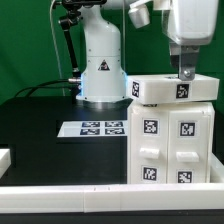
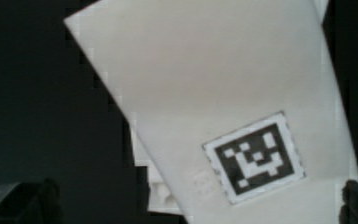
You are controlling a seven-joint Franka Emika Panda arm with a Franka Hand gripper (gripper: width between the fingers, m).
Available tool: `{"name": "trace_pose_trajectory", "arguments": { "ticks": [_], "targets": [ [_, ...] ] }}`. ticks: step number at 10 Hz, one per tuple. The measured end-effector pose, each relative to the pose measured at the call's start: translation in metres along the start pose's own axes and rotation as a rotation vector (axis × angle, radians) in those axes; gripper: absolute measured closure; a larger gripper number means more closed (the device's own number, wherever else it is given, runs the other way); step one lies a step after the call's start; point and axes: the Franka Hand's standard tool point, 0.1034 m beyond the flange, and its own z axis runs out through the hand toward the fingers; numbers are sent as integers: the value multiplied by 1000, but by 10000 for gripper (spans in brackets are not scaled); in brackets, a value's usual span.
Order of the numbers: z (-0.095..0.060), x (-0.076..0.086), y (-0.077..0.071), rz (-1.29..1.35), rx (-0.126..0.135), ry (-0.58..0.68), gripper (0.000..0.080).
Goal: Assemble cabinet
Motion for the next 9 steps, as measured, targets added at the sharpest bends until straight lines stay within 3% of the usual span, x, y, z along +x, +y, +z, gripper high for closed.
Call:
{"name": "trace_pose_trajectory", "arguments": {
  "ticks": [5,9],
  "targets": [
    [3,-9,-1,-263,4,-48,3],
    [7,-11,-8,-264,19,-52,3]
  ]
}}
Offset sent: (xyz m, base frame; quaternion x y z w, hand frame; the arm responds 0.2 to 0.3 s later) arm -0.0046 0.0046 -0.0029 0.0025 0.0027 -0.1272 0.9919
